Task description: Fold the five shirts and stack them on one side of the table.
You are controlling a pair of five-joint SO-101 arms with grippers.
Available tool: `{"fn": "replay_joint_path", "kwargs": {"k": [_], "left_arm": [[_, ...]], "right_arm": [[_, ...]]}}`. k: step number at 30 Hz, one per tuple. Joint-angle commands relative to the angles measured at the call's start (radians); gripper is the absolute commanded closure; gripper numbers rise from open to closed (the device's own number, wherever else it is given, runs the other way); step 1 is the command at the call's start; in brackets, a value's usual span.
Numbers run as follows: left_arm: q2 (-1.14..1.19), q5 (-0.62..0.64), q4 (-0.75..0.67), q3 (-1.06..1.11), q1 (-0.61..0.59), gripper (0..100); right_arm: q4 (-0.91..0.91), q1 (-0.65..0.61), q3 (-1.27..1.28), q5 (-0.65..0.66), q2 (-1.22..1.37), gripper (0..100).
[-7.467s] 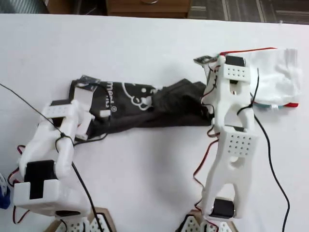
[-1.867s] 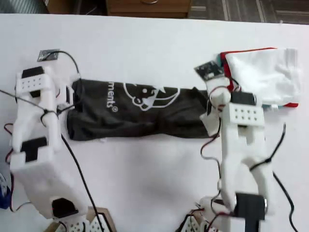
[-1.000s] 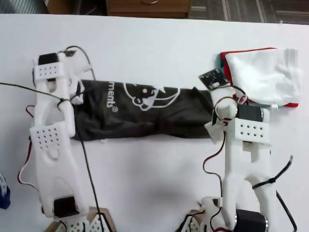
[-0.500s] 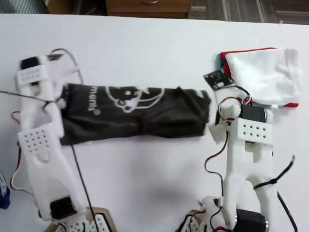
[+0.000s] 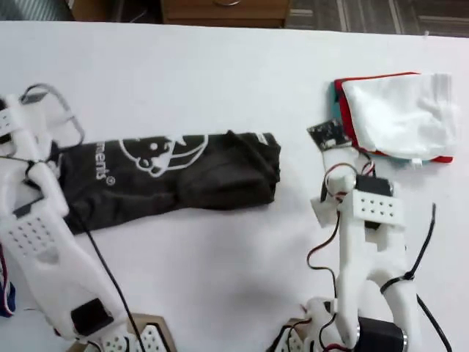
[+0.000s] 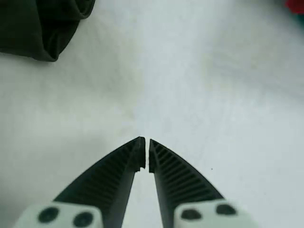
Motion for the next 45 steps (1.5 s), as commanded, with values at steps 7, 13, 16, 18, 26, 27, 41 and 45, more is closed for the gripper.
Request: {"fn": "replay_joint_path", "kwargs": {"k": [7, 13, 16, 18, 26, 27, 41, 45], "left_arm": [[-0.555, 0.026, 0.015, 0.26, 0.443, 97], [-0.595, 0.04, -0.003, 0.26, 0.655, 97], [-0.591, 0.092, -0.04, 0.237, 0.72, 97], [-0.591, 0.123, -0.061, 0.206, 0.755, 97], [-0.589, 0.175, -0.146, 0.071, 0.908, 97], [-0.589, 0.175, -0.16, 0.065, 0.927, 97], [-0.422, 0.222, -0.334, 0.064, 0.996, 97], [-0.347, 0.222, -0.353, 0.062, 1.016, 97]], "right_arm": [[-0.246, 0.012, 0.241, -0.009, -0.041, 97.5], [-0.372, 0.012, 0.322, -0.123, -0.045, 97.5], [-0.41, 0.012, 0.342, -0.175, -0.073, 97.5], [-0.453, 0.01, 0.381, -0.195, -0.096, 97.5], [-0.469, 0.007, 0.437, -0.196, -0.179, 97.5], [-0.469, 0.007, 0.437, -0.196, -0.18, 97.5], [-0.47, 0.008, 0.437, -0.199, -0.18, 97.5], [-0.47, 0.008, 0.437, -0.199, -0.18, 97.5]]}}
